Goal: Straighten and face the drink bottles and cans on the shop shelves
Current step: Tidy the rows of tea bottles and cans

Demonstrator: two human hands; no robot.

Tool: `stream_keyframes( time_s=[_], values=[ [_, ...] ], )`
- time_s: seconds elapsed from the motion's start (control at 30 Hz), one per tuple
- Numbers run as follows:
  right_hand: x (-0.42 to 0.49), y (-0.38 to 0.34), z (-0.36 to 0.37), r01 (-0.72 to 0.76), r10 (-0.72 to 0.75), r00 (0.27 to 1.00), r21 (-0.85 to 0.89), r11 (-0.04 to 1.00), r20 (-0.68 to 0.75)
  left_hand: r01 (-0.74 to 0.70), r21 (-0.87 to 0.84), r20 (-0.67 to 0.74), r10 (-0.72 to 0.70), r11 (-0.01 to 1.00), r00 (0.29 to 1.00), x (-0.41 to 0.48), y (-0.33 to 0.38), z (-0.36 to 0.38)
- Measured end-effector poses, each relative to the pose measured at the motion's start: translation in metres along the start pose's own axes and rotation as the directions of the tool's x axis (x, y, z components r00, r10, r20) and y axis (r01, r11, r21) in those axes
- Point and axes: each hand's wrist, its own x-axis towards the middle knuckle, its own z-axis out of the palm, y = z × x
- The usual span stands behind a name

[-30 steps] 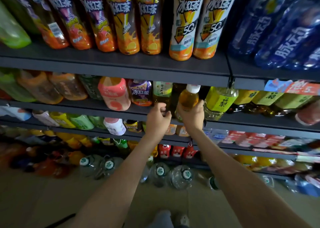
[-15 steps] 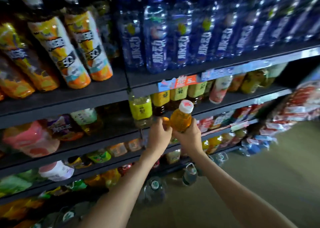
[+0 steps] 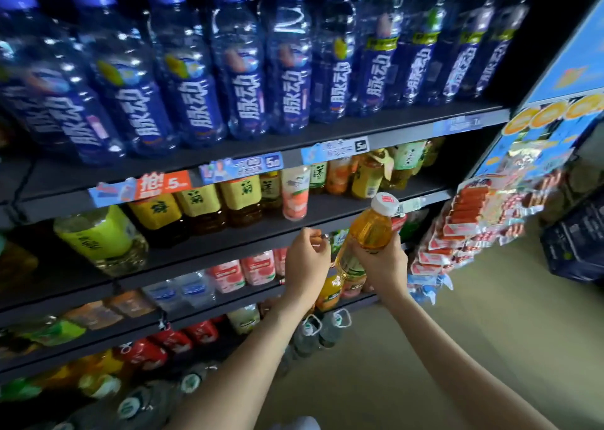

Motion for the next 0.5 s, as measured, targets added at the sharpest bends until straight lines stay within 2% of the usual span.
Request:
stream_keyframes(
  time_s=[0.27, 0.5],
  values=[
    [0.103, 0.013, -0.039, -0.053, 0.054, 0.998, 0.014, 0.998, -0.030, 0.009, -0.036, -0.063, -0.011, 0.999, 0.998, 0.059, 0.047, 0.091],
    [0.173, 0.028, -0.077, -0.063, 0.063, 0.997, -0.005, 0.998, -0.035, -0.012, -0.021, 0.011, 0.013, 1.000, 1.000, 0.089, 0.087, 0.162]
  ],
)
